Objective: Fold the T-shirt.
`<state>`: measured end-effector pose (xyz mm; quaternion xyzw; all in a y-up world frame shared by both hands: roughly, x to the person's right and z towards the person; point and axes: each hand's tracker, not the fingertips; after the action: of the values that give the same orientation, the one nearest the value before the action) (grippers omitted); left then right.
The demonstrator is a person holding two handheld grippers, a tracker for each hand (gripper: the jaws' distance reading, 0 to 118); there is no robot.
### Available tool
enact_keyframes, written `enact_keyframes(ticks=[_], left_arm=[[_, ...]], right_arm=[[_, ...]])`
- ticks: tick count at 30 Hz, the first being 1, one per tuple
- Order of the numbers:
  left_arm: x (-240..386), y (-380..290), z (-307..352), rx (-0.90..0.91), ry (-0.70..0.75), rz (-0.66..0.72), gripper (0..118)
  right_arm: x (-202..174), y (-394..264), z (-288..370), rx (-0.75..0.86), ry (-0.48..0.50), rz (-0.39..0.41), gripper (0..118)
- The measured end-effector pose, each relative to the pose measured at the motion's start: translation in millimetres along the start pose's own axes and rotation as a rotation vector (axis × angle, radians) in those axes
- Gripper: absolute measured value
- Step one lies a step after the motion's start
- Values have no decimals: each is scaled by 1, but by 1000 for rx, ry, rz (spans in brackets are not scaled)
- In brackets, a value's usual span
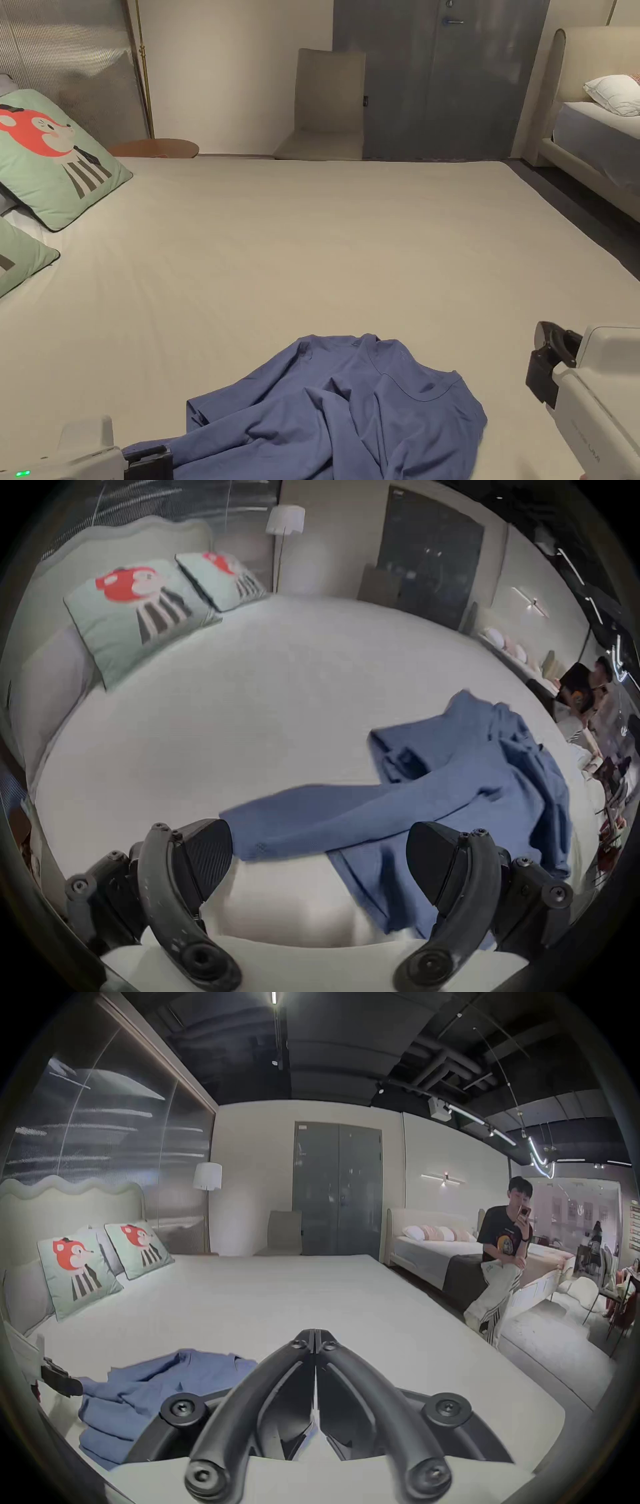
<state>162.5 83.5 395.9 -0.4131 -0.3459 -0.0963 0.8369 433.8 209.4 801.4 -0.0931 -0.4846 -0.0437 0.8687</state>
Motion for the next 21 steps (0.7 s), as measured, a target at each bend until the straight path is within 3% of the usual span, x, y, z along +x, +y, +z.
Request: enact_keyframes(ticks=[3, 4, 5, 7, 8, 9, 10, 11, 12, 17, 18, 21], left_arm=[[-3, 1, -6, 10, -3, 11, 61], [-3, 2, -7, 10, 2, 9, 54], [-3, 3, -9, 8, 11, 1, 54], [1, 2, -4, 16, -44, 2, 14], [2, 2, -2, 11, -33, 3, 12], [5, 2, 1, 19, -18, -13, 10], [6, 1, 4, 29, -19, -25, 10], [5, 2, 4, 27, -25, -22, 9], [4, 2, 7, 32, -30, -20, 9], [12, 2, 26, 69, -41, -34, 9], [13, 2, 29, 73, -44, -37, 9], [11, 5, 36, 89, -58, -31, 9]], right_arm=[[-1, -13, -7, -48, -1, 14, 0], [-2, -17, -10, -68, -1, 13, 1], [-2, -20, -13, -92, 0, 7, 1], [-4, -29, -22, -154, -1, 8, 2], [-5, -33, -27, -187, -1, 10, 10], [-6, -39, -35, -242, 7, 6, 34], [-6, -45, -44, -305, 27, 5, 81], [-7, -53, -51, -349, 41, -12, 106], [-8, -60, -59, -391, 60, -17, 116], [-27, -97, -93, -597, 96, 24, 109], [-31, -103, -95, -617, 114, 27, 102], [-41, -115, -103, -713, 208, 7, 64]])
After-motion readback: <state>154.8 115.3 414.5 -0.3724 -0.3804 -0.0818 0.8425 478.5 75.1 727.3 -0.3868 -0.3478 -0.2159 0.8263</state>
